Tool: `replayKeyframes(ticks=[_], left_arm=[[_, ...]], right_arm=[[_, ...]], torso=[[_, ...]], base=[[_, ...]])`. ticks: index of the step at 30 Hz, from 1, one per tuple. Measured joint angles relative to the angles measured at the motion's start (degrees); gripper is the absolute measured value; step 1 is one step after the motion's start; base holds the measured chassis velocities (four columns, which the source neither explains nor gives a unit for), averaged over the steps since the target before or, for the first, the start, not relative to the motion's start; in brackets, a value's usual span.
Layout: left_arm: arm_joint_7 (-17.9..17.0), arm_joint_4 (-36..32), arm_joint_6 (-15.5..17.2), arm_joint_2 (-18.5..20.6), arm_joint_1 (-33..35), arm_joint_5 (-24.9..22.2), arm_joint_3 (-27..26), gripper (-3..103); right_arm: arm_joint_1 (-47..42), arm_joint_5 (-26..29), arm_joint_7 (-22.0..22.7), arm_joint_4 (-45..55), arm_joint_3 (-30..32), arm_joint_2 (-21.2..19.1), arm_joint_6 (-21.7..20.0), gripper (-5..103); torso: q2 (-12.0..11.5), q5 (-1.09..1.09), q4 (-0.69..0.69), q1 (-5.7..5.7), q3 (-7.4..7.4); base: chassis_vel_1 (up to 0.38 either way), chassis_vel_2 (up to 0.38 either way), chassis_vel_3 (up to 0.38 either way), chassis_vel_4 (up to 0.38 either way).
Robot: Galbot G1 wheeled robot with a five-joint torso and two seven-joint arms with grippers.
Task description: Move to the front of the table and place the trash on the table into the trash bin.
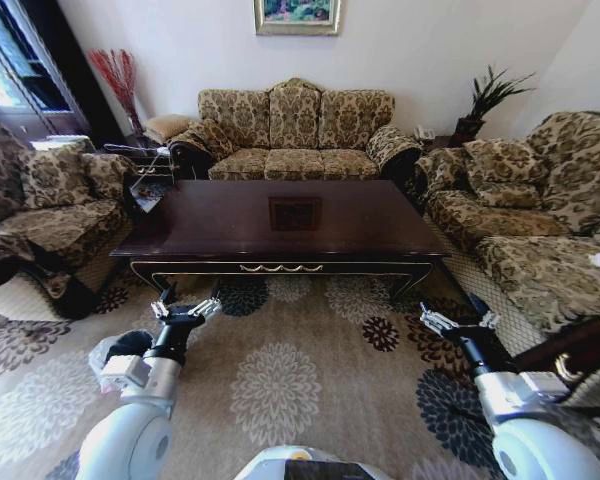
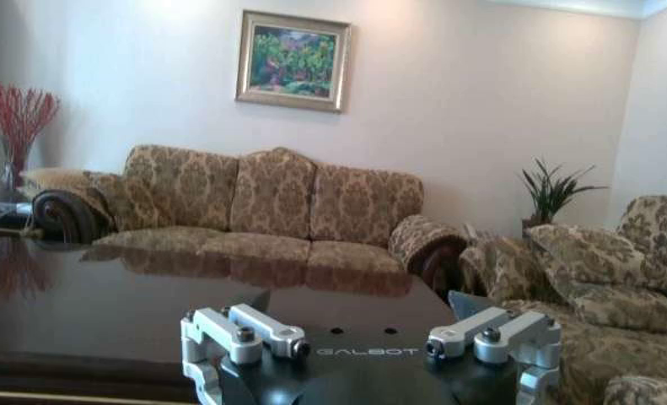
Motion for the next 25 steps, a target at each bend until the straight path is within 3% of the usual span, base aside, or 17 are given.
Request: replayKeyframes(ticks=[25], left_arm=[[-0.21,0.21,0.28,0.13,-0.04,0.32,-0.07,100]], right_arm=[[0.92,-0.14,1.93,0.84,-1.19,-0.01,-0.6,100]], torso=[[0.0,0.03,0.0,0.0,0.0]], base=[[0.0,0.0,0.0,0.0]])
